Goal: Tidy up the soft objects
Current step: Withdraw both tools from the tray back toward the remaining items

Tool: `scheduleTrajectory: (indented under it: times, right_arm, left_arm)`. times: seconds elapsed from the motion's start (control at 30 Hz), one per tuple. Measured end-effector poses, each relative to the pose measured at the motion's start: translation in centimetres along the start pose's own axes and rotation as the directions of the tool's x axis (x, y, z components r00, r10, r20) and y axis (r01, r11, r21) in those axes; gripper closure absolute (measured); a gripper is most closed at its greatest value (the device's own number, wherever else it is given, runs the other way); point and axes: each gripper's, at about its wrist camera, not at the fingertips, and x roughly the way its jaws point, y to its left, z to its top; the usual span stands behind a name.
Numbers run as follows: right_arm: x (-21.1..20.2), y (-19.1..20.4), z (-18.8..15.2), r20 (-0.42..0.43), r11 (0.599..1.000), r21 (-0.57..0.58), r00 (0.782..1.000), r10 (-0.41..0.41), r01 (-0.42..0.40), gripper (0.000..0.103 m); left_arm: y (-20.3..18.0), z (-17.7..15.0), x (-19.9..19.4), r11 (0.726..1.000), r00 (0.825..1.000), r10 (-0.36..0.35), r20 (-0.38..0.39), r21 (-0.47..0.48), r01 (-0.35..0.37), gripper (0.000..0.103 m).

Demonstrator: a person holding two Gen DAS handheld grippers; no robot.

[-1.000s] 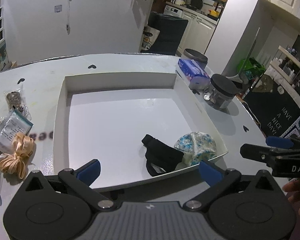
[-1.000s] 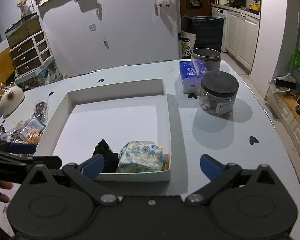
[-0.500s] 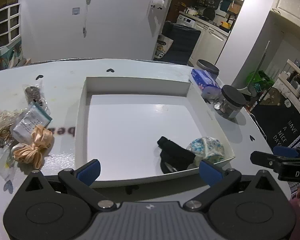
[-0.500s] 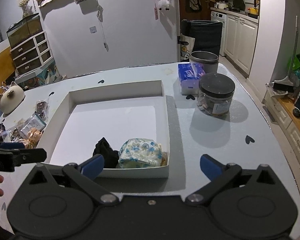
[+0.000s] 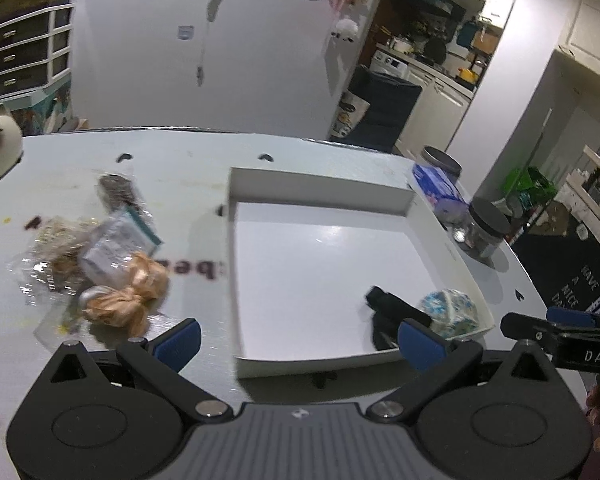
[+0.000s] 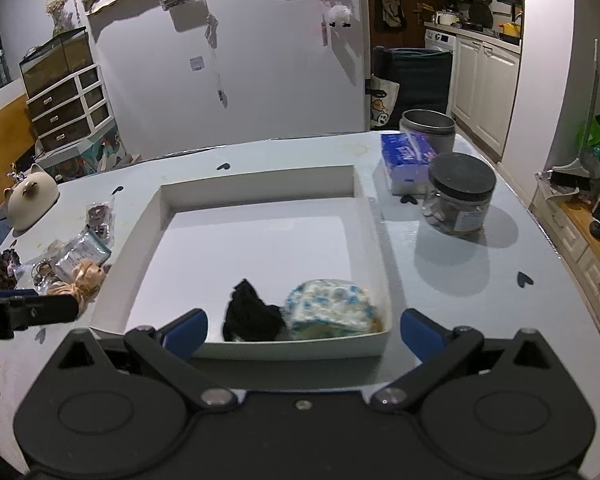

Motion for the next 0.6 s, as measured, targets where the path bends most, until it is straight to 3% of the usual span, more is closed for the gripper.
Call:
scheduleTrajectory:
  times: [0.6]
  right_arm:
    - [2.0, 13.6, 0.9, 0.011, 1.000, -0.004, 1.000, 0.014, -0.014, 0.000]
  left_arm:
    - [14.3, 2.4, -4.0, 0.999, 0.999, 0.042, 0.029, -0.030, -0.042, 0.000]
